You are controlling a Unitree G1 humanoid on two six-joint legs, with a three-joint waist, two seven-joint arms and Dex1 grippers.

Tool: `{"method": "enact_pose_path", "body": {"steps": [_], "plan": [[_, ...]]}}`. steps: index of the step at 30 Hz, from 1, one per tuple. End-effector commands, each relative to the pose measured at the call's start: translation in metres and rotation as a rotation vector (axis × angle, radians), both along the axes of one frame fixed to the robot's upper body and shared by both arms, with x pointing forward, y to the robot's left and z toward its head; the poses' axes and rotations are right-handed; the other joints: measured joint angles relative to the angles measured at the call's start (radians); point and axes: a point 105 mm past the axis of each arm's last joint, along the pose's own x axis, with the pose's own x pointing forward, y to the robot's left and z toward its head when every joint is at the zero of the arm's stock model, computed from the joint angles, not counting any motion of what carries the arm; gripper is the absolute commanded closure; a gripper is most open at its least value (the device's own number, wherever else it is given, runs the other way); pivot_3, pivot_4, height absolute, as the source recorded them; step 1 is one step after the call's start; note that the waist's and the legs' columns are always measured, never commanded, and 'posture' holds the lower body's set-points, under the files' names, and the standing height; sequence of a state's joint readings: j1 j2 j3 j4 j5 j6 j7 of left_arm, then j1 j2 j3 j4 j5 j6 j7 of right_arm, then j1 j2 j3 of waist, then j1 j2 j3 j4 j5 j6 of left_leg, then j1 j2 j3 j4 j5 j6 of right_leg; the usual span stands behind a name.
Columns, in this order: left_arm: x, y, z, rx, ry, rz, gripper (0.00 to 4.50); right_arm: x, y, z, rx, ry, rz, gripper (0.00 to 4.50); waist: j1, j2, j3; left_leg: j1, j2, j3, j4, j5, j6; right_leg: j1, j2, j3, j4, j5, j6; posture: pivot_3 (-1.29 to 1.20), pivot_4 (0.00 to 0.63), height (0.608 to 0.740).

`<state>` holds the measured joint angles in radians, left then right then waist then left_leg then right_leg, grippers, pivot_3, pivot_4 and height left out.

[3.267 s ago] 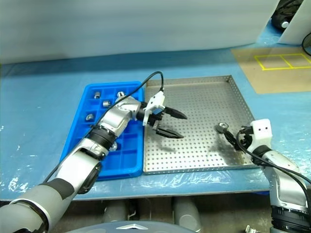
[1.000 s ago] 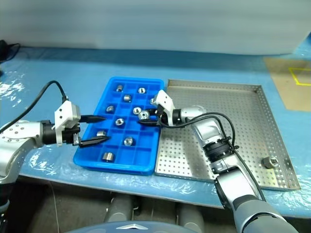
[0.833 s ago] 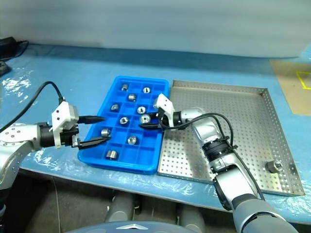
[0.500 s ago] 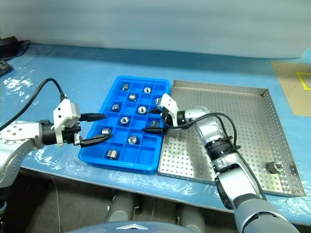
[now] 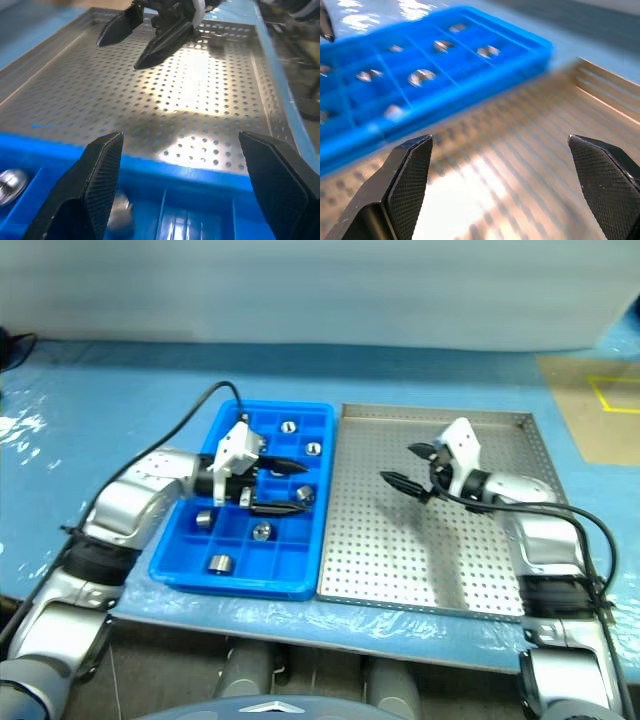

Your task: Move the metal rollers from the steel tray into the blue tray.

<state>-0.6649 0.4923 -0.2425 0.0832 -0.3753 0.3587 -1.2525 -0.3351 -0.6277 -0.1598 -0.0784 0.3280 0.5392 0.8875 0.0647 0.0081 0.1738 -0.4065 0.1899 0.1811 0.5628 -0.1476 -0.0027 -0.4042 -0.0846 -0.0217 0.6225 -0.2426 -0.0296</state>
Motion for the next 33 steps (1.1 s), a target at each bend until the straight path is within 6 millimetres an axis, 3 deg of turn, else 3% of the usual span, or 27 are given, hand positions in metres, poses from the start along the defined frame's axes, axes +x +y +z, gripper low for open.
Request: {"method": "enact_pose_path", "body": {"steps": [1,10,14,29,33], "plan": [[0.001,-0.019,0.003,-0.01,-0.035,-0.106,0.59,-0.022,-0.019,0.017,-0.004,-0.053,-0.089,0.05,-0.027,0.0,0.0,0.0,0.0,0.0,0.0,0.0,0.0,0.0,0.002,0.0,0.0,0.0,0.0,-0.41,0.15,0.74],[-0.001,-0.054,-0.002,-0.044,-0.022,-0.276,0.59,-0.071,-0.069,-0.008,-0.015,0.011,-0.392,0.05,-0.112,0.002,-0.001,0.003,0.004,0.0,0.001,-0.002,0.003,0.003,0.009,0.002,-0.002,0.0,-0.001,-0.56,0.15,0.74],[-0.001,-0.055,-0.003,-0.04,-0.025,-0.292,0.59,-0.074,-0.091,-0.02,-0.043,0.025,-0.487,0.05,-0.14,0.002,-0.001,0.002,0.003,-0.001,0.004,-0.003,0.005,0.003,0.008,0.002,-0.003,0.0,0.0,-0.57,0.15,0.74],[-0.003,-0.051,-0.007,-0.041,-0.022,-0.275,0.59,-0.079,-0.143,-0.053,-0.118,0.091,-0.664,0.05,-0.14,0.002,-0.001,0.0,0.002,-0.001,0.006,-0.005,0.014,0.006,0.007,0.001,-0.007,0.001,0.0,-0.52,0.15,0.74],[-0.004,-0.049,-0.009,-0.042,-0.02,-0.259,0.59,-0.083,-0.147,-0.059,-0.138,0.122,-0.662,0.05,-0.133,0.002,-0.001,0.002,0.002,-0.001,0.008,-0.008,0.014,0.011,0.003,0.0,-0.008,0.001,0.0,-0.51,0.15,0.74]]}}
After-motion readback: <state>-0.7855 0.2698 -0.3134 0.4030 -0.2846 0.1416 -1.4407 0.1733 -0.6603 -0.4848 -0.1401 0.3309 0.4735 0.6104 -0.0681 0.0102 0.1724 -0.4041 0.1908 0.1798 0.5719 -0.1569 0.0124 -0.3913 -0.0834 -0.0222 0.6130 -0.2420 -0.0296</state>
